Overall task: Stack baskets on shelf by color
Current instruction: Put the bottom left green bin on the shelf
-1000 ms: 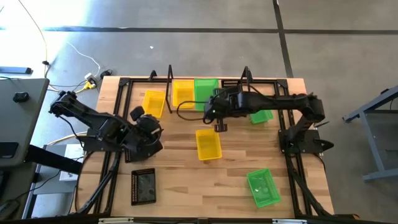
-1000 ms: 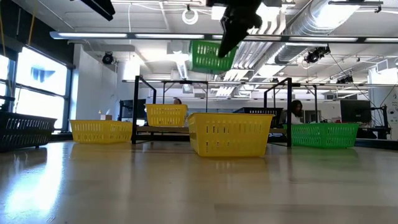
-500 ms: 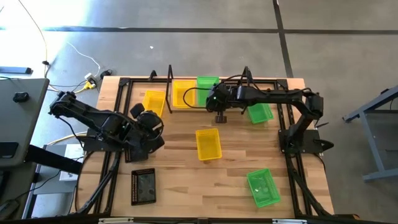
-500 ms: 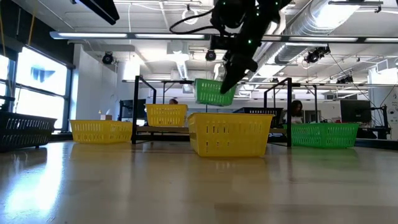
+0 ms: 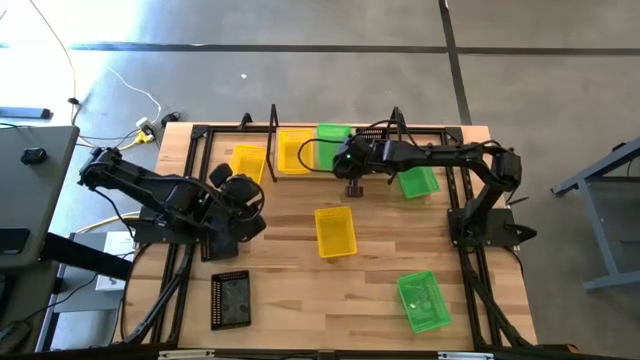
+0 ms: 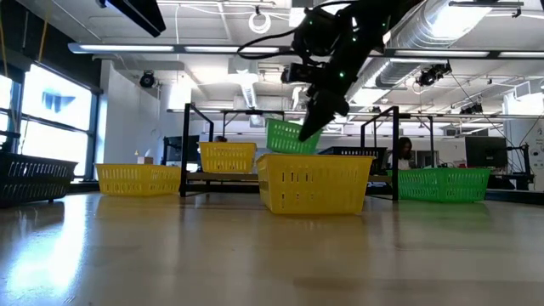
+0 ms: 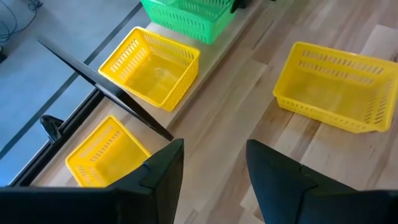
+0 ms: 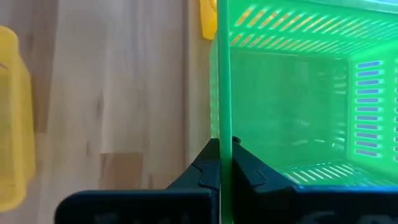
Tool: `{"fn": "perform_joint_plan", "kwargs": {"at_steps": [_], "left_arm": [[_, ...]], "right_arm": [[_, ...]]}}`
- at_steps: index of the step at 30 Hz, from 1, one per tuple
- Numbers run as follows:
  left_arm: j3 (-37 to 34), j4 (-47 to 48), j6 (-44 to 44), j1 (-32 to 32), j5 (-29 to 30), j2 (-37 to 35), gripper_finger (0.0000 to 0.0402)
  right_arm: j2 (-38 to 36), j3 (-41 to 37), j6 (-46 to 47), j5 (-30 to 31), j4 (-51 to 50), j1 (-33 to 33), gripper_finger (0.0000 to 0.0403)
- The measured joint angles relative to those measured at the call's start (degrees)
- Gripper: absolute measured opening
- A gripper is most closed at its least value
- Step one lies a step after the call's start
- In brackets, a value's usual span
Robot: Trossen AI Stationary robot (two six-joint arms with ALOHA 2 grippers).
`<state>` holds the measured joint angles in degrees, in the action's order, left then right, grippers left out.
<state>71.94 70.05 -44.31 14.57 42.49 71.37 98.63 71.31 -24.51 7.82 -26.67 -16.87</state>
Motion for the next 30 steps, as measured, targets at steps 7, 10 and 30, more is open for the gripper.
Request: {"fn": "perform_joint_plan", "kwargs": {"at_steps": [7,10,30], "left_arm": [[0.0,0.0,0.0,0.0,-0.4,0.0,0.0163],[0.0,0.0,0.3,0.0,-0.4,0.0,0.0163],[0.0,0.0,3.0,0.0,-2.0,0.0,0.0163]], "right_arm": [[2.4,0.0,0.0,-1.8,1.2,0.0,0.0000],[3.0,0.0,0.2,-1.6,0.7,0.0,0.0000],[3.0,0.0,0.5,1.1,1.1,-0.1,0.0000]]}}
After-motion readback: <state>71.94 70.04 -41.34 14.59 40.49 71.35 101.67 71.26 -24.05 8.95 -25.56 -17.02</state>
